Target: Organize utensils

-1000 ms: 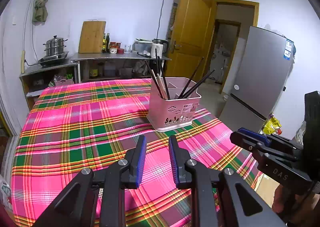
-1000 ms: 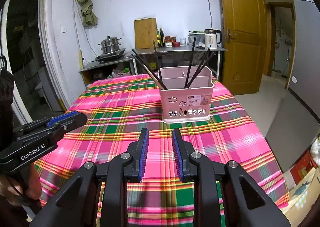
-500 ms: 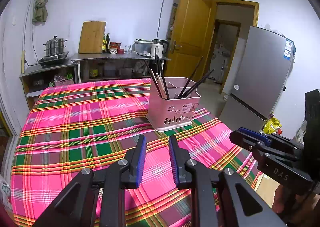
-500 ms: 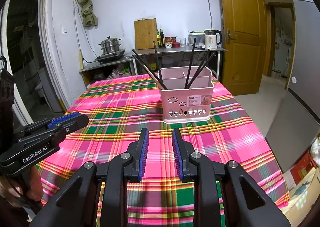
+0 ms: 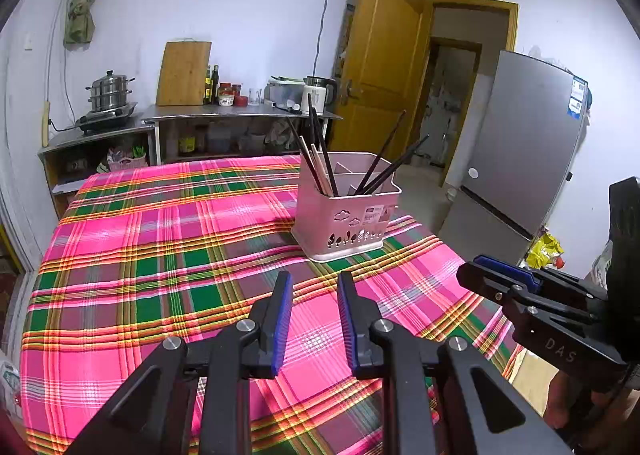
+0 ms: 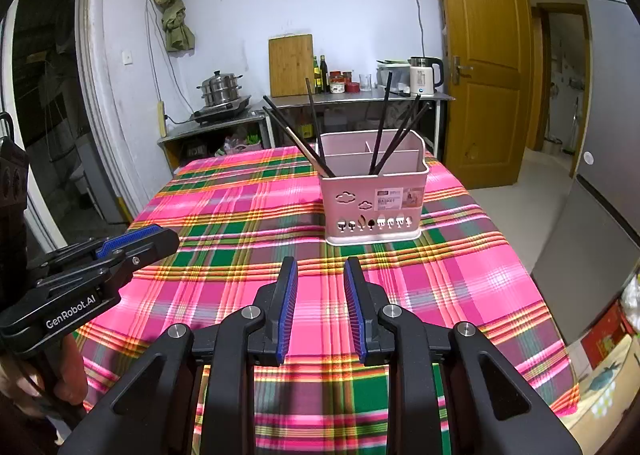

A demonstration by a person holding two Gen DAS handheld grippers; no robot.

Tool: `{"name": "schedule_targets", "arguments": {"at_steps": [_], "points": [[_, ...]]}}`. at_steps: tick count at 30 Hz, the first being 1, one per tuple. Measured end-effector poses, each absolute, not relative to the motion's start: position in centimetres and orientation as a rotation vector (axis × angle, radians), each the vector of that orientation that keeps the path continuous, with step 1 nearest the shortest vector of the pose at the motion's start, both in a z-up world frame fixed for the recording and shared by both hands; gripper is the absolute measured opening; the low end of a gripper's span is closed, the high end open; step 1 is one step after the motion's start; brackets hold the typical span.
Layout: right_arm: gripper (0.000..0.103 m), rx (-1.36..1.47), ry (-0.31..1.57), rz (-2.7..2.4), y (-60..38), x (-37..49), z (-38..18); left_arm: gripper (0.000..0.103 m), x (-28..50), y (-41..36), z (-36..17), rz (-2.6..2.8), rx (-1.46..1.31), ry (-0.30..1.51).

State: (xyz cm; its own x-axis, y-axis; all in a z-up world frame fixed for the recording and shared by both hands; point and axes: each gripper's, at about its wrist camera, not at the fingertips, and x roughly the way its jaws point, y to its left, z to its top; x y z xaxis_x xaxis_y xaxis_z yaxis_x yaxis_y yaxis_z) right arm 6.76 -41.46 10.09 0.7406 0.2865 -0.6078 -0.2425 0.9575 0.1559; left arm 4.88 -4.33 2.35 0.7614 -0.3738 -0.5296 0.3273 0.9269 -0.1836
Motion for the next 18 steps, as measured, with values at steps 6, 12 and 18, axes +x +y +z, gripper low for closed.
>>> {"name": "schedule_targets", "arguments": {"at_steps": [6, 12, 18], "points": [[0.025, 0.069, 0.679, 0.291, -41.46, 6.83, 9.99, 0.022, 4.86, -4.37, 2.33, -0.382, -0.082, 0.595], [0.025, 0.069, 0.680, 0.290, -41.46, 6.82, 10.00, 0.022, 4.87, -4.43, 2.35, -0.383, -0.080, 0.593], [0.025, 0.068, 0.681, 0.290, -41.44, 6.83, 9.98, 0.022, 5.00, -4.44, 2.38, -0.386, -0.081, 0.596]]}}
